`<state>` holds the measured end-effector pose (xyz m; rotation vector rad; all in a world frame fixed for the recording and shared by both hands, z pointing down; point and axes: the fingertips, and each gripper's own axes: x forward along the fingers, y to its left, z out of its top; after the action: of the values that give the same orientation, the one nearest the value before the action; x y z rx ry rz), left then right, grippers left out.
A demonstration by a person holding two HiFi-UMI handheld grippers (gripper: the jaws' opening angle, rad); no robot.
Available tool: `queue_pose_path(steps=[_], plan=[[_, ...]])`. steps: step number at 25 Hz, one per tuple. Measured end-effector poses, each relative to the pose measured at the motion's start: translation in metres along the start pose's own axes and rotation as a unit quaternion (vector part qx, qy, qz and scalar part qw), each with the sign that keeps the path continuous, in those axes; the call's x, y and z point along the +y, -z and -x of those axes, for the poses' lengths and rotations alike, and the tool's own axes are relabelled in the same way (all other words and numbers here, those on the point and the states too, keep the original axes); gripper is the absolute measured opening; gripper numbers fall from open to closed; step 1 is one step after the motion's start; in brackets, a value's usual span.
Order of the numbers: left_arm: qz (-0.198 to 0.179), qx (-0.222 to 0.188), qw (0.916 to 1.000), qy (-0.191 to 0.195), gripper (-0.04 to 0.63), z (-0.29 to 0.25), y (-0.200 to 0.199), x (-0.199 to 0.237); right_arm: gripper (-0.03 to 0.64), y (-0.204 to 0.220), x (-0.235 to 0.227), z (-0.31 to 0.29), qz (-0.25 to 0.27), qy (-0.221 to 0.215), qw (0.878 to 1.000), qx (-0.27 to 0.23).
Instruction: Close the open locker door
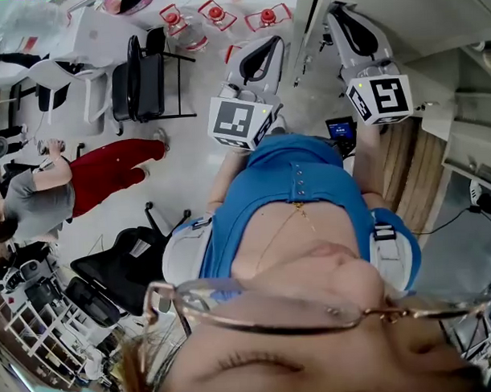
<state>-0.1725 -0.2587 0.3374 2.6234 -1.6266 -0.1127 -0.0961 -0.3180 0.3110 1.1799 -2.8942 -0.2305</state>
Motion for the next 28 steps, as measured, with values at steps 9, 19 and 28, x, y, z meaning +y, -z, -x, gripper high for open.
queue_pose_path(steps=[9, 19, 28], plan=[[0.002, 0.0, 0.9997, 0.023, 0.002, -0.006, 0.001, 0.001, 0.038, 0.005, -0.016, -0.018, -0.003, 0.034, 0.999, 0.006], [0.011, -0.002, 0.9993, 0.035, 0.002, -0.004, 0.003, 0.005, 0.038, 0.007, -0.026, -0.029, 0.0, 0.07, 0.997, 0.013], [0.013, -0.001, 0.9991, 0.039, 0.002, -0.007, 0.004, 0.006, 0.067, 0.005, -0.023, -0.028, -0.004, 0.073, 0.997, 0.002]])
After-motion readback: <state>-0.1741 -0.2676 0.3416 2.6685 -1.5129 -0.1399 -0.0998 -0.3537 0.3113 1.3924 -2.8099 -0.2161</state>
